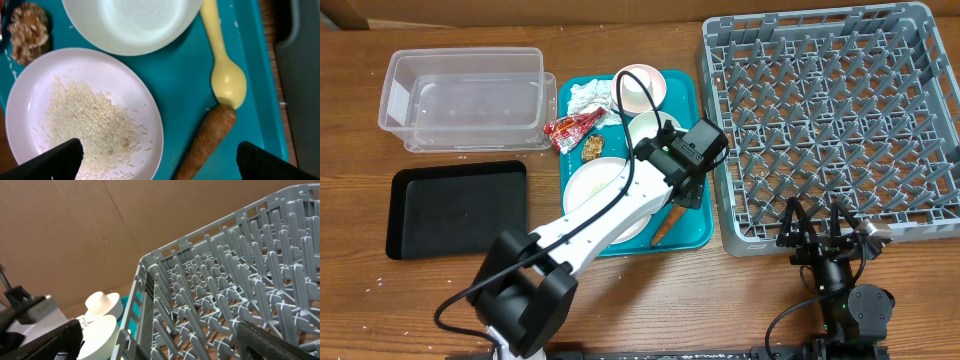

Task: Sort waste into correct bins and load items into the dishwasher
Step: 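Reach the left gripper to the rim of the white rice plate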

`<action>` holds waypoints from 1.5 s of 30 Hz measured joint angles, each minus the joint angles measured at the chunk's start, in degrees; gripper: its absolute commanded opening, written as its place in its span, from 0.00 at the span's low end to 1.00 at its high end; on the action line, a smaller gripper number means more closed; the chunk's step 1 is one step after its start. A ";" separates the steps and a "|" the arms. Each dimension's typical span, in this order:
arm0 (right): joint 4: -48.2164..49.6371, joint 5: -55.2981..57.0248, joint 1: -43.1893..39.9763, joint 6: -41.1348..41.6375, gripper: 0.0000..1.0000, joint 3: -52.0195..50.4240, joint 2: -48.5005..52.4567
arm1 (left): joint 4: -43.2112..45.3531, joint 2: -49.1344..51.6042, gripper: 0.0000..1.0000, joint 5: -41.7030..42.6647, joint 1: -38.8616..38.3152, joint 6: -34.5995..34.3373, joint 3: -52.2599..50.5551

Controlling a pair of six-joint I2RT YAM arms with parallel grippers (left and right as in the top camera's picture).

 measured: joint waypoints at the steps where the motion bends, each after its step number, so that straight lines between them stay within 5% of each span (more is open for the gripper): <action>1: -0.02 0.00 -0.02 -0.02 1.00 0.00 0.00 | 0.20 0.59 0.99 -0.37 -0.02 -1.46 0.00; 15: -0.02 -0.02 -0.02 0.00 1.00 0.00 0.00 | 4.28 8.98 0.71 3.67 5.03 -10.51 0.04; 34: -0.02 0.00 -0.02 0.00 1.00 0.00 0.00 | 5.99 11.30 0.66 5.66 4.94 -11.19 0.04; 45: -0.02 0.00 0.00 0.00 1.00 0.00 0.00 | 7.45 12.44 0.30 6.01 4.94 -11.54 0.09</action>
